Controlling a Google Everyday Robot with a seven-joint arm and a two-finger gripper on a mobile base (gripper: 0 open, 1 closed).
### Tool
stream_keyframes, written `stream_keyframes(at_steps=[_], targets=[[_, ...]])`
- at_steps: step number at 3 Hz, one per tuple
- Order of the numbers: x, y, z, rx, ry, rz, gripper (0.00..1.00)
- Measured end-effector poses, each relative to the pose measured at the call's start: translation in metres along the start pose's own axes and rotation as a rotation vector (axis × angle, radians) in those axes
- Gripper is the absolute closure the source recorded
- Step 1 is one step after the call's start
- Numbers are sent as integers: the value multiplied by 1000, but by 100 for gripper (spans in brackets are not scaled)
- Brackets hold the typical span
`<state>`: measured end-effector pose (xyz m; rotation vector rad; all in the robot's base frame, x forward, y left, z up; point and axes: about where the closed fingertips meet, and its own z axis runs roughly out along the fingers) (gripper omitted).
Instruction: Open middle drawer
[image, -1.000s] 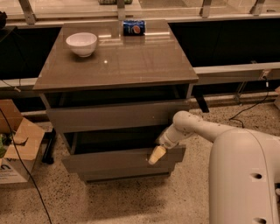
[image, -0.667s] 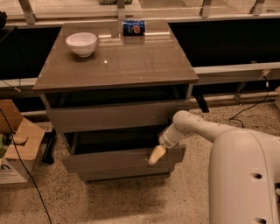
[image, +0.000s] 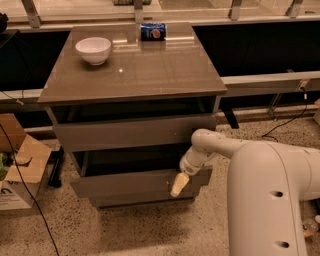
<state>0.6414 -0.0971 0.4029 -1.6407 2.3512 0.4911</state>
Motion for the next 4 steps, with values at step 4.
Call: stream_keyframes(at_steps=[4], targets=[[20,60,3,-100,78,15,16]])
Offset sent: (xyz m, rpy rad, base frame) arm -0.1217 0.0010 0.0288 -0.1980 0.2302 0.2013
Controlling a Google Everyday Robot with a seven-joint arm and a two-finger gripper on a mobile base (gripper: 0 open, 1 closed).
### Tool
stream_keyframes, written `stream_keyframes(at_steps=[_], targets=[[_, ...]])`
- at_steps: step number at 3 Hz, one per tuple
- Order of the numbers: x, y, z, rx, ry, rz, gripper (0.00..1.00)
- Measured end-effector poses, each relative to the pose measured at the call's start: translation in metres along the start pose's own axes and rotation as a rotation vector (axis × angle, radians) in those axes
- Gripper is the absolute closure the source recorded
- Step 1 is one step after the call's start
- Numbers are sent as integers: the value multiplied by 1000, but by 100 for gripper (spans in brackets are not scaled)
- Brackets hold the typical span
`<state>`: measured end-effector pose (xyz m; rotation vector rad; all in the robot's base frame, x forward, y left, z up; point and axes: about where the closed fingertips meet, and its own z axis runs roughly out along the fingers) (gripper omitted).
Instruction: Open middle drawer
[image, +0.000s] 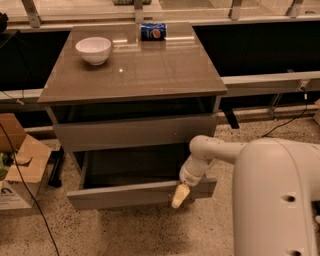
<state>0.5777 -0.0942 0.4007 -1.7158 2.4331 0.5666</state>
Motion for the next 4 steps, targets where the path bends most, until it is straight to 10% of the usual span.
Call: stream_keyframes(at_steps=[1,4], targets=[[1,6,0,-7,-6,14,0],[16,38,6,-65,69,-12,0]])
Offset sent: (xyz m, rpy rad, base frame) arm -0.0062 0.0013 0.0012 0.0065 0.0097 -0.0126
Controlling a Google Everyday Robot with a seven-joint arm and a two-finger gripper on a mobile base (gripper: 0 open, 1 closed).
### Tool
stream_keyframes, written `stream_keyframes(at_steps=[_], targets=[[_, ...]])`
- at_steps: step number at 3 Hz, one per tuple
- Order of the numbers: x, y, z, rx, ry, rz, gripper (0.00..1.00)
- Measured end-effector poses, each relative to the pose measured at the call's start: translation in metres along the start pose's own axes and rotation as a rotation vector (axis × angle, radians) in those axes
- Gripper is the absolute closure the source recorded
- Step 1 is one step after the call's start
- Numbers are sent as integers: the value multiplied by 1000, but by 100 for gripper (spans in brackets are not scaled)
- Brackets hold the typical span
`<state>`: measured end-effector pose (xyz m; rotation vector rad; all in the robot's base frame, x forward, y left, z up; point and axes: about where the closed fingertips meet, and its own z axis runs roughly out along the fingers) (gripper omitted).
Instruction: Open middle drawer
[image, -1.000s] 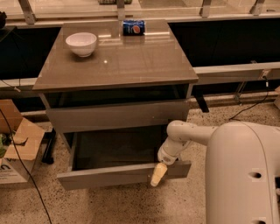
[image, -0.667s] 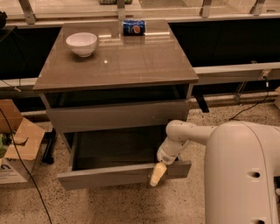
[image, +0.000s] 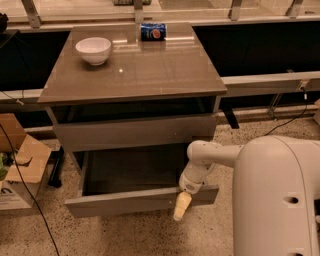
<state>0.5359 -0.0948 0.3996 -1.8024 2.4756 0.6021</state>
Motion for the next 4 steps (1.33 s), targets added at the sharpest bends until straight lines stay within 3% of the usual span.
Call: stream_keyframes(at_steps=[2,3,4], targets=[[2,8,0,-6,3,-1,50],[11,31,4,-33,23,0,47],[13,36,5,-41,25,0,16]])
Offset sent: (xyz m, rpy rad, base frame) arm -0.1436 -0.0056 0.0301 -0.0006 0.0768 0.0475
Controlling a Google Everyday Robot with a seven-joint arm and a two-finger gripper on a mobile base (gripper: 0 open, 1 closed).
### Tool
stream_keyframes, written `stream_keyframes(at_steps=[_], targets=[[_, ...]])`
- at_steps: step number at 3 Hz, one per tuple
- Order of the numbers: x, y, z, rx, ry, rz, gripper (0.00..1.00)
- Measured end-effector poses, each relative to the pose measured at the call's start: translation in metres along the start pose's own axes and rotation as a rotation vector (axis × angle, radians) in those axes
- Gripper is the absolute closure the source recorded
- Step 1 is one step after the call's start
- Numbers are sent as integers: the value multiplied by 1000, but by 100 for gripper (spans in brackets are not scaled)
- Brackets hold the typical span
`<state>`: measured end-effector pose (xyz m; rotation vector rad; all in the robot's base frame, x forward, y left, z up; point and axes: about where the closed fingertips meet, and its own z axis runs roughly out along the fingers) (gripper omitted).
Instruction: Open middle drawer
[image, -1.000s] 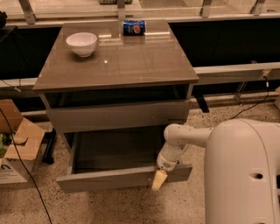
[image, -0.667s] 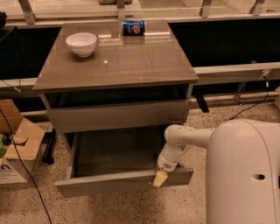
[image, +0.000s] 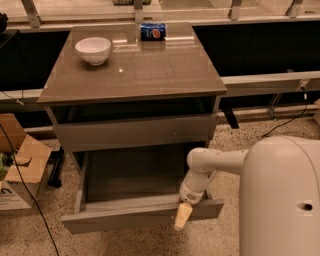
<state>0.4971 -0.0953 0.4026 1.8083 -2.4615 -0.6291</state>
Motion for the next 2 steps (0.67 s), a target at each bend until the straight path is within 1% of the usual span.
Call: stream_keyframes(at_steps=[1,2], targets=[[11,31,7,-44,10,2,0],[11,31,7,-44,10,2,0]])
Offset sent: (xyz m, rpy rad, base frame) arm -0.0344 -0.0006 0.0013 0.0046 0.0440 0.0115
